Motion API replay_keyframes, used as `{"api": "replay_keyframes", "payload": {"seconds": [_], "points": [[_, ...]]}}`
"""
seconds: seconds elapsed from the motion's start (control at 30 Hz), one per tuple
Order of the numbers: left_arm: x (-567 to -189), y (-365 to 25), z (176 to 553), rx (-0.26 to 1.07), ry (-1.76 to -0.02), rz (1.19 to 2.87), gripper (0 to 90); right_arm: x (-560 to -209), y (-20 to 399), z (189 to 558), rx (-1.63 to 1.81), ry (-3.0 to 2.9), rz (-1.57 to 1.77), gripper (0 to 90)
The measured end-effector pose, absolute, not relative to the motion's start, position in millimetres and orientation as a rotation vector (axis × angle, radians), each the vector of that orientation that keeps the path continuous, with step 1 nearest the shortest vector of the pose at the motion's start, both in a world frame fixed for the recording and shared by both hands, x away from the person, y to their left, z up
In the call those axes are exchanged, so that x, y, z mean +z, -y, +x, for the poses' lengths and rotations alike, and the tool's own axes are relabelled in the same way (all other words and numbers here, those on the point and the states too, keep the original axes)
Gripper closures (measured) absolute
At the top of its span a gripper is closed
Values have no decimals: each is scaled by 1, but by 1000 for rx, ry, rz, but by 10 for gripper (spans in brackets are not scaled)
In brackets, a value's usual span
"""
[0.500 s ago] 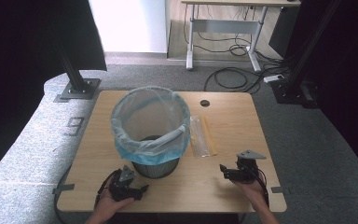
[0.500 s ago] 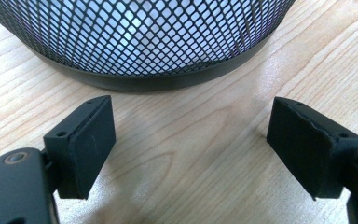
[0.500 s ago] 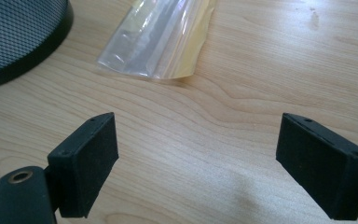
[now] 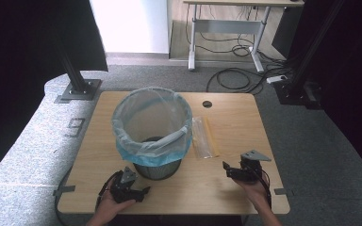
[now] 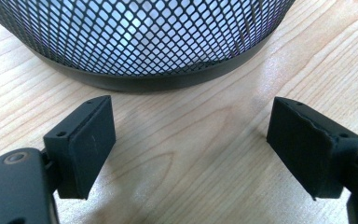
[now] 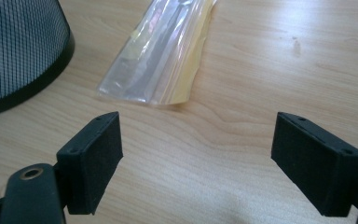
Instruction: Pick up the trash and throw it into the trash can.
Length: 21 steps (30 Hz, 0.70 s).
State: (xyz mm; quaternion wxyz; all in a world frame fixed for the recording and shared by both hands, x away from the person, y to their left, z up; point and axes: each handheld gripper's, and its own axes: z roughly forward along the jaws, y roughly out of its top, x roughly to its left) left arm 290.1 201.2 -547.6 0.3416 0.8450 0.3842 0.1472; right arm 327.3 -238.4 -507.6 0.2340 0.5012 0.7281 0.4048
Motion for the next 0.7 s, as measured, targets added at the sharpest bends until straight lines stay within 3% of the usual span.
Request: {"api": "replay_keyframes", "payload": {"seconds": [0.7], "points": [[-548, -202, 290, 380, -992, 2201, 153, -502, 227, 328, 1167, -1986, 1369, 162]]}}
